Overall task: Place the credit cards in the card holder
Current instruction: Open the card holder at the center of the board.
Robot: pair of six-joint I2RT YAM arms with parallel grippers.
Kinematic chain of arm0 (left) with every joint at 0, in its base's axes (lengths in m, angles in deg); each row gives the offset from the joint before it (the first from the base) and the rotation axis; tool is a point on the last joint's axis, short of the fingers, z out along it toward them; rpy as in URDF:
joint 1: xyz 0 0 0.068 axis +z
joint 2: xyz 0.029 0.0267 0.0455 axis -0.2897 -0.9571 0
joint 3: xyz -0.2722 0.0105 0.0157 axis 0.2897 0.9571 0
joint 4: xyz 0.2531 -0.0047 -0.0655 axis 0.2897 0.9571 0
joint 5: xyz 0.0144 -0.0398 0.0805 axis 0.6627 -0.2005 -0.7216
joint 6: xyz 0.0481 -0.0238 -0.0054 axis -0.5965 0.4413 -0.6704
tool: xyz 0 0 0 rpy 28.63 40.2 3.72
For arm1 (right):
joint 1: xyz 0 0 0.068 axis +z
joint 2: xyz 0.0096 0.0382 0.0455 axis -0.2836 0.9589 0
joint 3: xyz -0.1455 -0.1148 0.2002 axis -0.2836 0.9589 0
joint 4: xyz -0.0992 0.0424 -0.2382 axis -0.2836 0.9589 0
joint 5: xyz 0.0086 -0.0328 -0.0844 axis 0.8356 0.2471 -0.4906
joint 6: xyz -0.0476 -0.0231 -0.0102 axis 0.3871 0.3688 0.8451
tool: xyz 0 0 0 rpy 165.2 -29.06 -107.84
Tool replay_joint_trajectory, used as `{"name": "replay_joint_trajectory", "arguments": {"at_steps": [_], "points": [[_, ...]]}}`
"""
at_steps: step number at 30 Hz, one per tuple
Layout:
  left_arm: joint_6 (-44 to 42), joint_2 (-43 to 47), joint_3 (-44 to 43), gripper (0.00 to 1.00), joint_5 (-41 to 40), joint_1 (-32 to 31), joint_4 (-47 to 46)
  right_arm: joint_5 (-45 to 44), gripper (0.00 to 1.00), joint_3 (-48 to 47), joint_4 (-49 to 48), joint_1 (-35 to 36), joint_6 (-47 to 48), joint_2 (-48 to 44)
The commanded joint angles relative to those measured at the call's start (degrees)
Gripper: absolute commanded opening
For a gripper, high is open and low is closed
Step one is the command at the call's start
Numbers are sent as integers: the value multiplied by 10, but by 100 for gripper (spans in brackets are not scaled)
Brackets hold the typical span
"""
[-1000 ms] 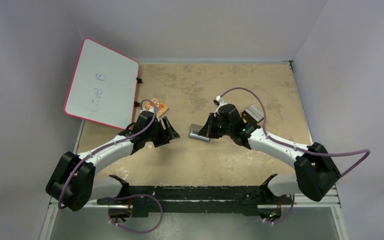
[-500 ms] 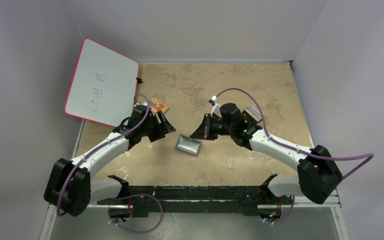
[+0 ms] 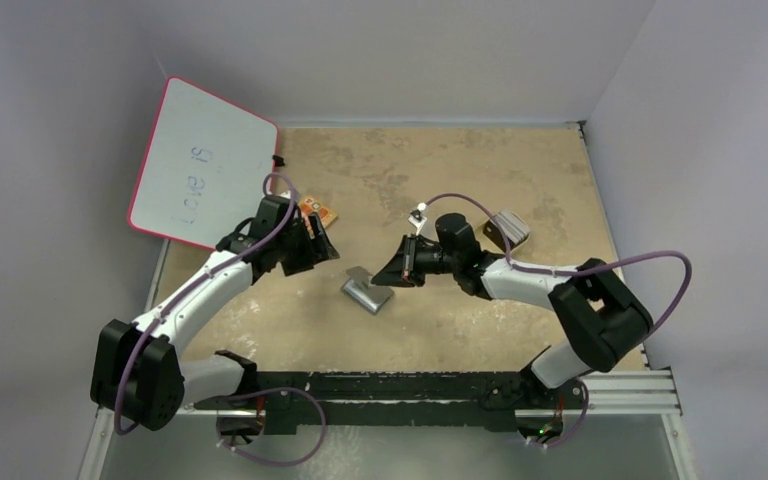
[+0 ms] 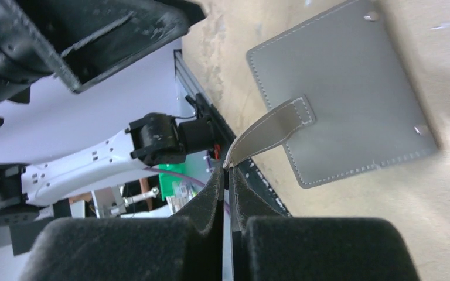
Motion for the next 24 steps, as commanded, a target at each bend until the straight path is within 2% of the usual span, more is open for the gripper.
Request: {"name": "replay_joint_trajectory", "arguments": {"at_steps": [1, 5, 12, 15, 20, 24], "points": [[-20, 9, -20, 67, -13, 3, 21, 11, 0, 14, -42, -40, 3, 9], [-7, 5, 2, 66, 21, 3, -8, -29, 0, 0, 35, -70, 69, 7], [58, -3, 73, 63, 139, 3, -147, -54, 0, -34, 102, -92, 138, -12], [85, -12, 98, 59, 162, 3, -199, -36, 0, -28, 94, -92, 134, -35], [181, -38, 156, 61, 242, 2, -380, -6, 0, -14, 77, -89, 103, -77], [208, -37, 159, 64, 257, 3, -420, -6, 0, -10, 68, -64, 74, -111]]}}
